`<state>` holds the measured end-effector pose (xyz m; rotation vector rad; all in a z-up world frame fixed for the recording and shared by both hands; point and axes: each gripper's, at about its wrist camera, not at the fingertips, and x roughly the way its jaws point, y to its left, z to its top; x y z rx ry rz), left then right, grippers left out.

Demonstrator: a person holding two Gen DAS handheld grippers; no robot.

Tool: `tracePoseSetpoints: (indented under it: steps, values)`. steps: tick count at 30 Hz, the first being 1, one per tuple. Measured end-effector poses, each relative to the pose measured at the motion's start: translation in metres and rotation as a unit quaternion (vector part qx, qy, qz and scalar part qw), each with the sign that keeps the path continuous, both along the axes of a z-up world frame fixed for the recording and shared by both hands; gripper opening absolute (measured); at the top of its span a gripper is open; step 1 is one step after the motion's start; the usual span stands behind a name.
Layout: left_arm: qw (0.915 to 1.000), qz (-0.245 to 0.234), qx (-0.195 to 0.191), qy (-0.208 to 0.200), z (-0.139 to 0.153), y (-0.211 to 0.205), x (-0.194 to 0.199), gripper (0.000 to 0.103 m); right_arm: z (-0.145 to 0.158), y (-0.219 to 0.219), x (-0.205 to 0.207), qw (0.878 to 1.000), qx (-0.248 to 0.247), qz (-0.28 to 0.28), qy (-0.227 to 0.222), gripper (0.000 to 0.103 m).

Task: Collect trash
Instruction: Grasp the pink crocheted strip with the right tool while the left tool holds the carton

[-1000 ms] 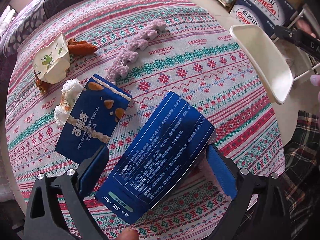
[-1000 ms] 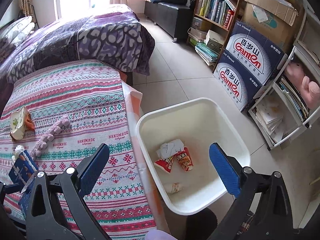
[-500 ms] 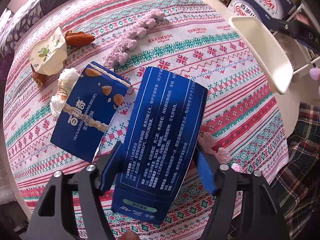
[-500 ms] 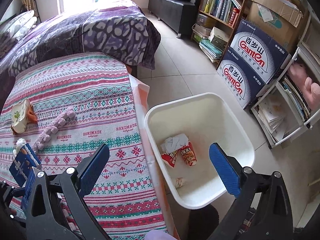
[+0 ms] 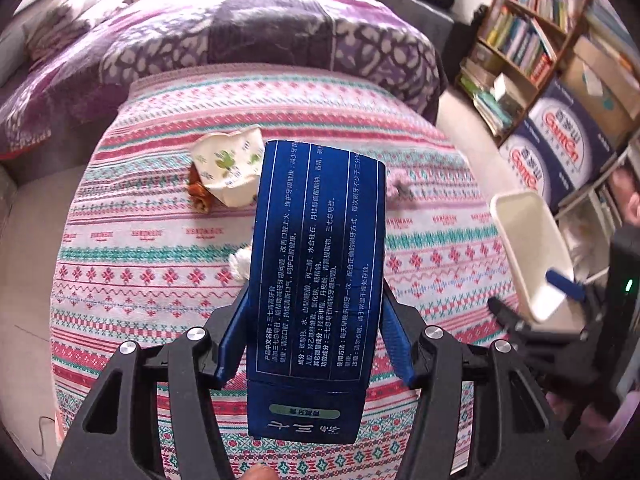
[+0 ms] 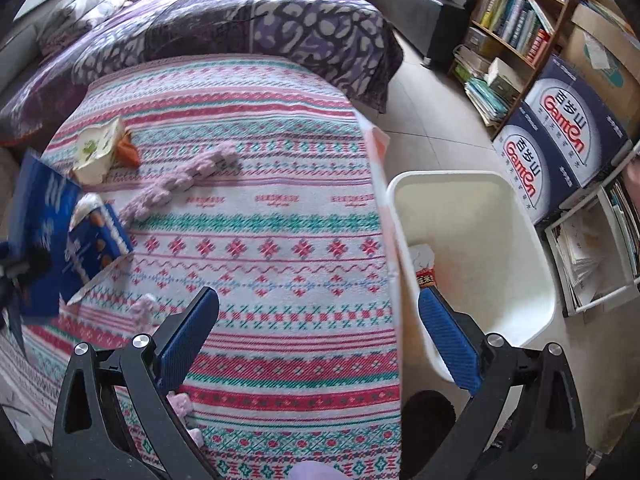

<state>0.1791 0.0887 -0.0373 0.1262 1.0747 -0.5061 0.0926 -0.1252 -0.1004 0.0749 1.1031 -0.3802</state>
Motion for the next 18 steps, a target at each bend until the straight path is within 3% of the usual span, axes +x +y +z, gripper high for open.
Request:
tracePoseSetpoints:
  steps: [5,10,13,14,16,17,18]
  values:
    - [0.9980,0.052,-0.033,-0.012,0.013,0.017,0.014,0.058,-0.019,0.048,-0.006,0.997,-0.016,0.070,0.029,0.096]
    - [0.9977,0.065,-0.015,-0.012,0.007,0.023,0.014,0.058,-0.040,0.081,-0.012,0.992,-0.030,0.106,0.057,0.093]
    - [0.9977,0.065,-0.010,-0.015,0.005,0.024,0.013,0.058,-0.053,0.088,-0.013,0.990,-0.012,0.112,0.083,0.080]
    - [0.9976,0.066,-0.011,-0.016,0.005,0.025,0.013,0.058,-0.054,0.088,-0.014,0.991,-0.001,0.108,0.081,0.071]
    - [0.9973,0.070,-0.015,-0.016,0.006,0.029,0.014,0.059,-0.053,0.092,-0.014,0.991,0.007,0.114,0.076,0.065]
    - [0.9971,0.073,-0.017,-0.016,0.006,0.030,0.015,0.059,-0.052,0.093,-0.013,0.990,0.020,0.122,0.074,0.052]
    - [0.9968,0.076,-0.018,-0.016,0.006,0.031,0.015,0.059,-0.051,0.096,-0.013,0.989,0.034,0.126,0.073,0.032]
